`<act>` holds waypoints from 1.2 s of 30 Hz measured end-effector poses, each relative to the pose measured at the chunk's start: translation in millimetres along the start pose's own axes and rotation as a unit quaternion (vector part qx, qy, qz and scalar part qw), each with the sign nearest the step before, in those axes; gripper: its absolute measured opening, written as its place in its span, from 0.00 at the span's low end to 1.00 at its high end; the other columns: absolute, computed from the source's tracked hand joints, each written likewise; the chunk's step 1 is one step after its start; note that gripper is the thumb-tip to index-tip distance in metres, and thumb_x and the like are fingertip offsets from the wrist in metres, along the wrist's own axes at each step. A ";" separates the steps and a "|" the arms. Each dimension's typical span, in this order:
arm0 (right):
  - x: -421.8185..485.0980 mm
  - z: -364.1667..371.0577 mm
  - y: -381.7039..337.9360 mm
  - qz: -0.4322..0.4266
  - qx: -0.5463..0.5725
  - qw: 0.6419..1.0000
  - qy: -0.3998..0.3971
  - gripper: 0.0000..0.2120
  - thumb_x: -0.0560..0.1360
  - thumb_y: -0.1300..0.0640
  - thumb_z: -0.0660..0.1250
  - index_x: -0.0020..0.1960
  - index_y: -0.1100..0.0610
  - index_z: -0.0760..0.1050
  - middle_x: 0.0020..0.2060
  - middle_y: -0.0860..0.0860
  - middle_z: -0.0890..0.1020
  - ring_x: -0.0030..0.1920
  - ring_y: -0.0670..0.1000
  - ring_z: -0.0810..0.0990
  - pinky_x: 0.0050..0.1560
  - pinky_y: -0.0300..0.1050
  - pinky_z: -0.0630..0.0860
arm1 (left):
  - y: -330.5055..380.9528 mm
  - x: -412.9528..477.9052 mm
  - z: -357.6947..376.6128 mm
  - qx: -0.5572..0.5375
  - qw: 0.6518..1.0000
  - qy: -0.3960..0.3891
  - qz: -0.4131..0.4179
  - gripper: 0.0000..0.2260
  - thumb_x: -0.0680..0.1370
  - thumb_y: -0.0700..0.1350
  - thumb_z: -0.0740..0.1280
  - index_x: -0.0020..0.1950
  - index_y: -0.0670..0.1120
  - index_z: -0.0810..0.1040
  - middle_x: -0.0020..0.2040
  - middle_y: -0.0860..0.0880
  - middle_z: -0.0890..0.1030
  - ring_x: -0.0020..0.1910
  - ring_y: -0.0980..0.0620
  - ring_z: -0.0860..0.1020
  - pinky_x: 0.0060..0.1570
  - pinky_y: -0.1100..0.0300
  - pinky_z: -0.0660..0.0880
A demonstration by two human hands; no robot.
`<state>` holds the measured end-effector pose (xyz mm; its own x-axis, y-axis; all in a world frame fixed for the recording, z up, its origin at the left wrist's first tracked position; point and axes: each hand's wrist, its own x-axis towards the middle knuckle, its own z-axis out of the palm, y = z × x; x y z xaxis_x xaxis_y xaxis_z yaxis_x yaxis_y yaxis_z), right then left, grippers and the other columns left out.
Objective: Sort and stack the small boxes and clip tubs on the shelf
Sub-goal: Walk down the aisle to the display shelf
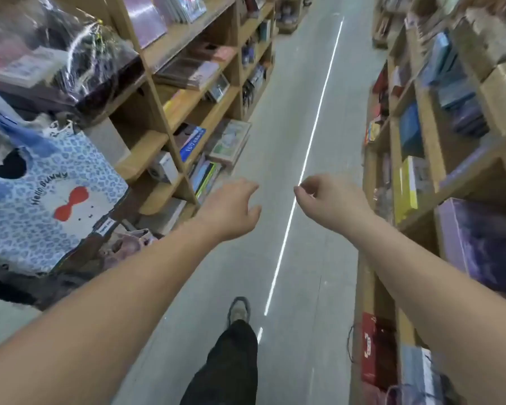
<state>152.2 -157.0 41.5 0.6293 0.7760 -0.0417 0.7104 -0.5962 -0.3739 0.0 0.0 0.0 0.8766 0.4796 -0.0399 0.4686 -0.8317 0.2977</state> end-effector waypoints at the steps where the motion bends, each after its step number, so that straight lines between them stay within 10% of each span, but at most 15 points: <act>1: 18.0 12.0 7.1 0.008 0.012 1.000 -0.010 0.15 0.79 0.43 0.60 0.52 0.49 0.82 0.46 0.47 0.85 0.48 0.55 0.82 0.50 0.51 0.80 | -6.5 14.5 9.9 -0.013 1.000 -0.023 -0.018 0.25 0.82 0.54 0.64 0.78 0.47 0.68 0.74 0.47 0.72 0.74 0.46 0.69 0.69 0.53 0.67; 10: 210.4 30.6 43.5 0.079 0.039 0.993 -0.074 0.20 0.81 0.43 0.59 0.69 0.49 0.76 0.65 0.45 0.80 0.64 0.52 0.79 0.60 0.51 0.77 | -55.8 217.0 36.5 -0.099 0.991 -0.063 -0.071 0.22 0.83 0.52 0.62 0.76 0.46 0.69 0.72 0.47 0.73 0.70 0.47 0.72 0.67 0.54 0.69; 36: 1004.6 -79.4 292.9 0.054 0.001 0.992 -0.118 0.21 0.82 0.42 0.57 0.71 0.48 0.74 0.65 0.45 0.79 0.66 0.50 0.77 0.60 0.49 0.76 | -112.2 1030.7 11.5 -0.152 0.976 -0.050 -0.146 0.25 0.84 0.54 0.61 0.79 0.46 0.66 0.77 0.48 0.70 0.74 0.49 0.68 0.73 0.56 0.64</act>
<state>1017.5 431.7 -36.3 0.6109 0.7339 -0.2970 0.6421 -0.6787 -0.3564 852.2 584.4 -85.5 0.7236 0.6414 -0.2550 0.6597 -0.5340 0.5288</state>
